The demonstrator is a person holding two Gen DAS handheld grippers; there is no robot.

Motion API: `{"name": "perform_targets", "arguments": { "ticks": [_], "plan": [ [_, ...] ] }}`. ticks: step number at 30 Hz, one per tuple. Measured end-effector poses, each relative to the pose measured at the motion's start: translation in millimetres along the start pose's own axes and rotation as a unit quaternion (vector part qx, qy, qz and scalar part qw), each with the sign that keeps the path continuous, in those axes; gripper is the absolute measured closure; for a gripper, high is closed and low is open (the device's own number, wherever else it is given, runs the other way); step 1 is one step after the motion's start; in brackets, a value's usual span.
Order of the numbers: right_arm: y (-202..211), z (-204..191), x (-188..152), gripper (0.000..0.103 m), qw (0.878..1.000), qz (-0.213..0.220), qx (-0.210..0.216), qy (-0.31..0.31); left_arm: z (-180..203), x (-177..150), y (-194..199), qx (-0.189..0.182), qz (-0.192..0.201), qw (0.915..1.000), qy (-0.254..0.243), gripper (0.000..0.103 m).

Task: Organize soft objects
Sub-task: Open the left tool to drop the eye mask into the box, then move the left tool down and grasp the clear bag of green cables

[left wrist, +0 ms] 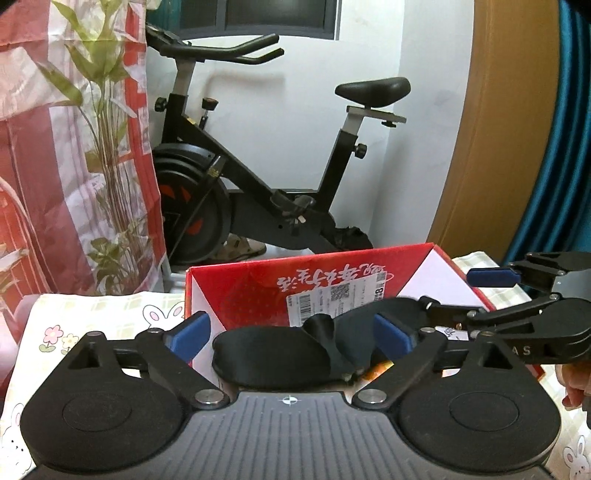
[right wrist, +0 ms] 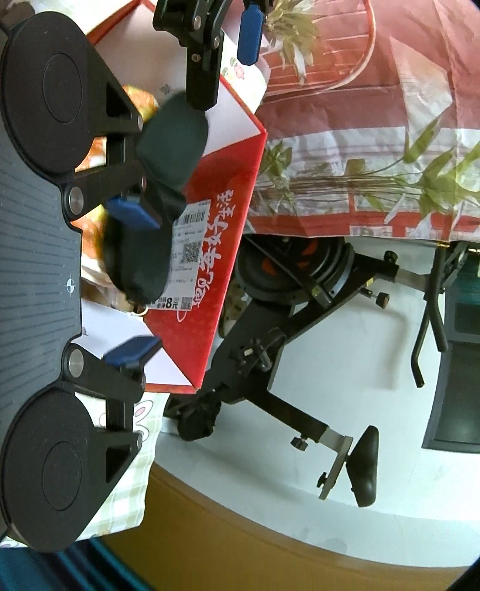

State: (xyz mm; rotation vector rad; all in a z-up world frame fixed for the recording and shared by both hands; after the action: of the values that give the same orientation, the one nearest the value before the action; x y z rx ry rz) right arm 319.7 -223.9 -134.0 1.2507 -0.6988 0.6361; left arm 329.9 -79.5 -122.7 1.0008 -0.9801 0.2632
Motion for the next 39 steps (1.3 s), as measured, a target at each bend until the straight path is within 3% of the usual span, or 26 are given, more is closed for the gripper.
{"name": "perform_targets", "arguments": {
  "ticks": [5, 8, 28, 39],
  "plan": [
    [21, -1, -2, 0.007, 1.0, 0.01, 0.006, -0.013, 6, -3, 17, 0.002, 0.007, 1.0, 0.004, 0.003],
    [34, -4, -4, 0.001, 1.0, 0.014, 0.01, -0.021, 9, -8, 30, 0.006, 0.011, 0.9999, 0.002, 0.003],
    [112, -18, -41, 0.0, 0.996, 0.059, 0.008, -0.064, 27, -53, 109, 0.032, 0.048, 0.9983, -0.011, 0.003],
    [128, -29, -84, 0.0, 0.995, 0.061, 0.018, -0.082, 36, -95, 130, 0.036, 0.05, 0.9981, -0.007, 0.003]
  ]
}}
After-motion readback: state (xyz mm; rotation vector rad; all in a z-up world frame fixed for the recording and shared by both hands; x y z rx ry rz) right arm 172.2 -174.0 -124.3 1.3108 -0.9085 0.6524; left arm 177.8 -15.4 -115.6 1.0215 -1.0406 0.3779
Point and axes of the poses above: each gripper's, at about its wrist camera, not at the fingertips, and y roughly against the way its jaws point, z to its right, x to its top, the point moved 5 cm from there along -y, roughly the way its jaws point, and after that the axes turned 14 degrees about -x, right-handed, at the moved point
